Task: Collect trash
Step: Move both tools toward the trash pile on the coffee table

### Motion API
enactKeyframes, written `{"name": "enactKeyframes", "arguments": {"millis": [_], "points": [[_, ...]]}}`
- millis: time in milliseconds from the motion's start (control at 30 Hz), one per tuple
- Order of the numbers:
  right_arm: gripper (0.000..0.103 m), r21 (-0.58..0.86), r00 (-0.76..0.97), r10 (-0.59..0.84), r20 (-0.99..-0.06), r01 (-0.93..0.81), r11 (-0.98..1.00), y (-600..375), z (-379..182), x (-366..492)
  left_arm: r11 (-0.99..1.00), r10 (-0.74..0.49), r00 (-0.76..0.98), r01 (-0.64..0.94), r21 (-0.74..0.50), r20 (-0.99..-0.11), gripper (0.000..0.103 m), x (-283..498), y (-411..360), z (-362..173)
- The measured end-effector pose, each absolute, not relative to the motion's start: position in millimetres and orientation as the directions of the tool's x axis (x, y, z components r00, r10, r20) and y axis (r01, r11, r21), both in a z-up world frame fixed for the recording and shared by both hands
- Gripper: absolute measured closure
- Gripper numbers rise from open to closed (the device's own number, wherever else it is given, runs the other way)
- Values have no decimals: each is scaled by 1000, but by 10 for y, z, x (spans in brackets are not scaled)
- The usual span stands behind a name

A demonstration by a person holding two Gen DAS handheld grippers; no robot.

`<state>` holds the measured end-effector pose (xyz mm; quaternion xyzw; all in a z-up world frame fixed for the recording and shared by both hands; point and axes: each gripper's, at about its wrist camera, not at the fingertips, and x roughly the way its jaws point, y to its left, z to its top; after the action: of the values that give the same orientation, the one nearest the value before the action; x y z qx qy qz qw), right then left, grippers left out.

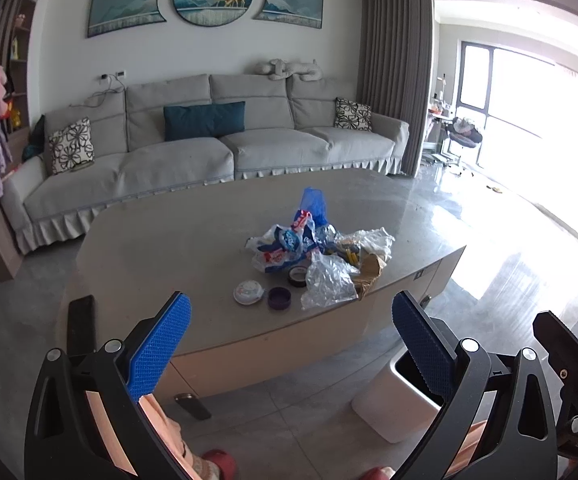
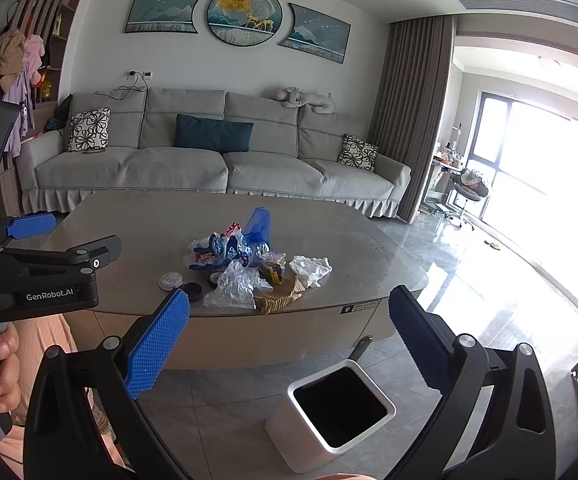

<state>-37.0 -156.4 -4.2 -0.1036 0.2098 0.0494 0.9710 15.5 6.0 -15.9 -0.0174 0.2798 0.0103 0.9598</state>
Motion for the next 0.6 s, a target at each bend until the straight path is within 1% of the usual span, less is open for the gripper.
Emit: {"name": "enactKeyframes", "arguments": {"millis": [267,433,600], "points": [[4,-168,902,67,-426,-151,974,-1522,-48,-264,999,-5,835,-25,-47,-550,3,233,126,-222],[4,-137,891,103,-441,-181,974,-1444,-102,-47,998,-14,832,-25,-63,-555,3,390,225,-337],[4,-152,883,115,-455,-205,967,-1286,-240,215,998,-7,830,-33,-61,-558,3,601,380,-454]]}}
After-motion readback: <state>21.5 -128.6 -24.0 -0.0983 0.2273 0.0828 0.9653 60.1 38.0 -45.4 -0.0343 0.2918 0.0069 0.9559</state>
